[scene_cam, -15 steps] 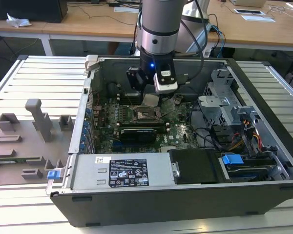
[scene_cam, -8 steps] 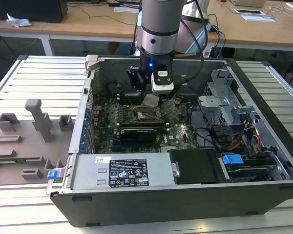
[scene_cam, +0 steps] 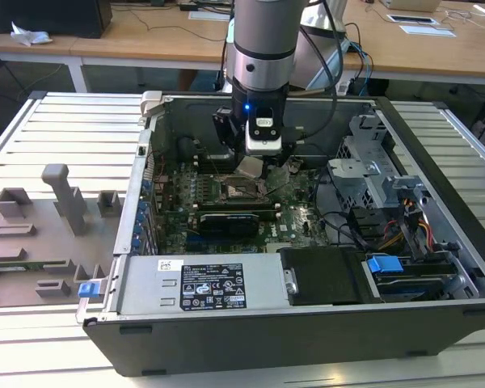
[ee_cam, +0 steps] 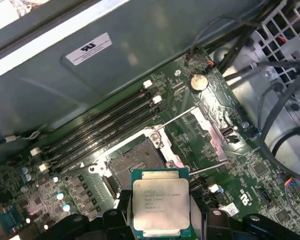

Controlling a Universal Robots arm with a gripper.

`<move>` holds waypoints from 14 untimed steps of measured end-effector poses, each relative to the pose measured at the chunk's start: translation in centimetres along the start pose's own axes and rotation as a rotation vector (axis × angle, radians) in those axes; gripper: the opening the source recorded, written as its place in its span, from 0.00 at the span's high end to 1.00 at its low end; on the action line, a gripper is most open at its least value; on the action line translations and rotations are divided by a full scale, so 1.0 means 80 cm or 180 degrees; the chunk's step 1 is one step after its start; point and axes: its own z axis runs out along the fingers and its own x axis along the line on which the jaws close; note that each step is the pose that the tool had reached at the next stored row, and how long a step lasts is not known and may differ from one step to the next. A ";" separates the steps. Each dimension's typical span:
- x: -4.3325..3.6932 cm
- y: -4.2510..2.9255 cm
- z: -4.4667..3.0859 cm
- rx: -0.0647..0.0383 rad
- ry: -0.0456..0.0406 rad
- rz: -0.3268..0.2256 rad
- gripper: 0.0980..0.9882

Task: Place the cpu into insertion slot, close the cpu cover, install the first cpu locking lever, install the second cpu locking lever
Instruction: 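Place the cpu into insertion slot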

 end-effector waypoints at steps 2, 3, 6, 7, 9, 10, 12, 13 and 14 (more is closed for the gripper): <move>0.000 0.0000 0.0001 -0.0001 -0.0005 0.0055 0.50; 0.000 0.0000 0.0002 -0.0002 -0.0007 0.0081 0.50; 0.000 0.0000 0.0003 -0.0003 -0.0015 0.0166 0.50; 0.000 0.0000 0.0004 -0.0004 -0.0018 0.0198 0.50; 0.000 0.0000 0.0005 -0.0005 -0.0023 0.0261 0.50; 0.000 0.0000 0.0006 -0.0006 -0.0027 0.0304 0.50; 0.000 -0.0001 0.0006 -0.0007 -0.0032 0.0358 0.50; 0.000 0.0000 0.0007 -0.0007 -0.0034 0.0380 0.50; 0.000 -0.0001 0.0007 -0.0008 -0.0036 0.0403 0.50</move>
